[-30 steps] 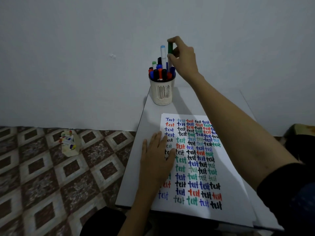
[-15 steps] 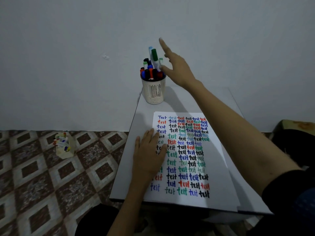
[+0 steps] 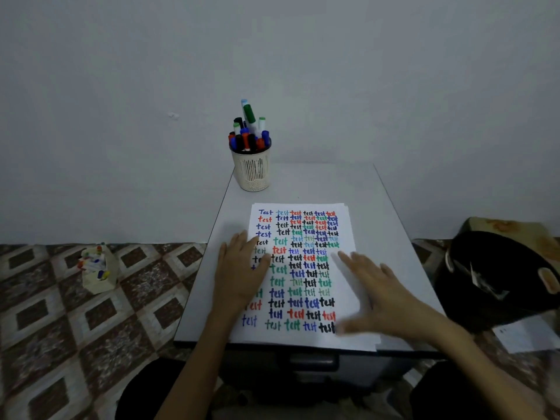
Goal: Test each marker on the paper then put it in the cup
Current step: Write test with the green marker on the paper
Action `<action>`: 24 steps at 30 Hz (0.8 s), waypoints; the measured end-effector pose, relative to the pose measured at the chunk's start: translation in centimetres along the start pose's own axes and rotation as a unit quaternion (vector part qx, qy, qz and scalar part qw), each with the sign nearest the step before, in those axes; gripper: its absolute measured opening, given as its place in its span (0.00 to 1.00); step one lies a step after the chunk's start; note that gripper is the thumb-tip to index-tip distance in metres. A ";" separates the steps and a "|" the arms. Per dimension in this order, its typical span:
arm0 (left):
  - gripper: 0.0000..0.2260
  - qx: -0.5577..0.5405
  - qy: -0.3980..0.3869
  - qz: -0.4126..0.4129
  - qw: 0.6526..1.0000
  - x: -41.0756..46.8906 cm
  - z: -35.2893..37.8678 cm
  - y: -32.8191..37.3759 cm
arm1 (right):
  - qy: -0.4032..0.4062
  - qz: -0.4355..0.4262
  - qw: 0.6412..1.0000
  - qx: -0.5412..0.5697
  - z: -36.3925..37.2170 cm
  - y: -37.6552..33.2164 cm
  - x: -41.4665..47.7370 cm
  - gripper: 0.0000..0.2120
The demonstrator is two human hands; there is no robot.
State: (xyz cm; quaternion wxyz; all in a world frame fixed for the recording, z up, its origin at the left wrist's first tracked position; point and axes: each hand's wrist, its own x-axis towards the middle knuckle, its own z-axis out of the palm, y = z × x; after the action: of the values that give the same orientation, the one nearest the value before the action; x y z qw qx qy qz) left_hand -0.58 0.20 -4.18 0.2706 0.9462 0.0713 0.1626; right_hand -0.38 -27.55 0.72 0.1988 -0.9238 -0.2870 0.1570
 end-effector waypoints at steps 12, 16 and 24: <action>0.44 -0.130 -0.142 -0.050 0.980 -2.6 -3.8 -0.1 | -0.028 0.057 0.996 -0.071 1.1 -1.1 -3.9 0.65; 0.52 -0.063 -0.185 0.033 0.980 -6.6 -4.9 -1.9 | 0.053 0.059 0.995 -0.055 3.2 -0.7 -5.0 0.61; 0.51 -0.009 -0.157 0.084 0.984 -9.1 -5.0 -1.5 | 0.151 0.024 0.988 0.025 4.4 -1.0 -6.1 0.48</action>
State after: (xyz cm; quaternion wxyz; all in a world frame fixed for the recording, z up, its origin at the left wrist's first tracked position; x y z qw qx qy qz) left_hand -10.87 1.88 -3.46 0.2720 0.9602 -0.0535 0.0348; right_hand -7.43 -29.17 -1.54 0.2587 -0.9384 -0.2273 0.0276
